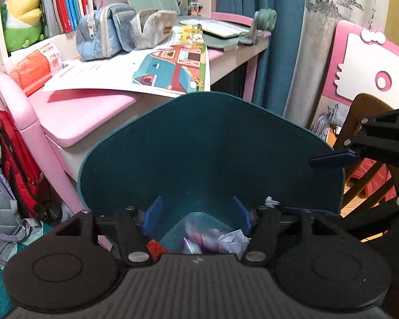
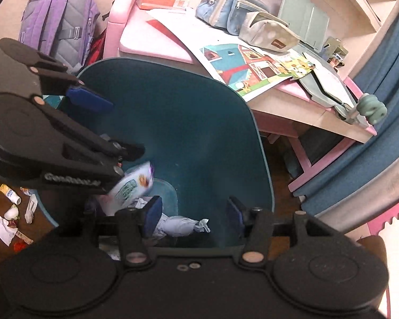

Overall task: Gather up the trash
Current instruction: 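Open both tools over the teal bin, dropping box and wrapper inside, then move both tools back toward the remaining trash on the floor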

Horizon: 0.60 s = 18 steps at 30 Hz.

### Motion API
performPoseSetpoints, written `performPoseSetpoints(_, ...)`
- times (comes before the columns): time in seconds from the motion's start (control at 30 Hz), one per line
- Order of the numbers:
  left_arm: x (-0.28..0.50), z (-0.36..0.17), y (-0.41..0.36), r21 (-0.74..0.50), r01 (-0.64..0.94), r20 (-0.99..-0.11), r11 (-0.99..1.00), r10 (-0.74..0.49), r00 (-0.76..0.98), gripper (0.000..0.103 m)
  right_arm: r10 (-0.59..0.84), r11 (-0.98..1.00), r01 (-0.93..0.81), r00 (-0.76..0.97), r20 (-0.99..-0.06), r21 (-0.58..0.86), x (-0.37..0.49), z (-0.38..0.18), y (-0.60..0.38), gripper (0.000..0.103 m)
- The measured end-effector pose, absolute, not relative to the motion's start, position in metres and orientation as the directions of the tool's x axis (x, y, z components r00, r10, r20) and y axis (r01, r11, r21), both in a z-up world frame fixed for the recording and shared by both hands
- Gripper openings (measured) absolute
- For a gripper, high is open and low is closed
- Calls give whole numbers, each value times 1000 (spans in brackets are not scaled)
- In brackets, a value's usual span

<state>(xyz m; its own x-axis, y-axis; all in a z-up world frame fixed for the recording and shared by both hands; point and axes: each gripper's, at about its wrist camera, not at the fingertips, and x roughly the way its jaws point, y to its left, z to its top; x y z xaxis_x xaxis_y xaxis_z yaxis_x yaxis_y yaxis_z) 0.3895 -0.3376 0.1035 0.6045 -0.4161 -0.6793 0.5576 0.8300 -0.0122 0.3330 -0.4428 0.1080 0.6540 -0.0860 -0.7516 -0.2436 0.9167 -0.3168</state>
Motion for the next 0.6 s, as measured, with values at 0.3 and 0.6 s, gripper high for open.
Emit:
performPoseSetpoints(0.3, 366, 122, -315, -21, 556, -640, 831, -439, 631, 58, -60, 915, -244, 707, -705, -322, 305, 135, -432, 53)
performPoseSetpoints(0.6, 329, 143, -267, -28, 542, -591, 840, -452, 669, 60, -12, 898, -280, 755, -655, -340, 264, 163, -396, 54)
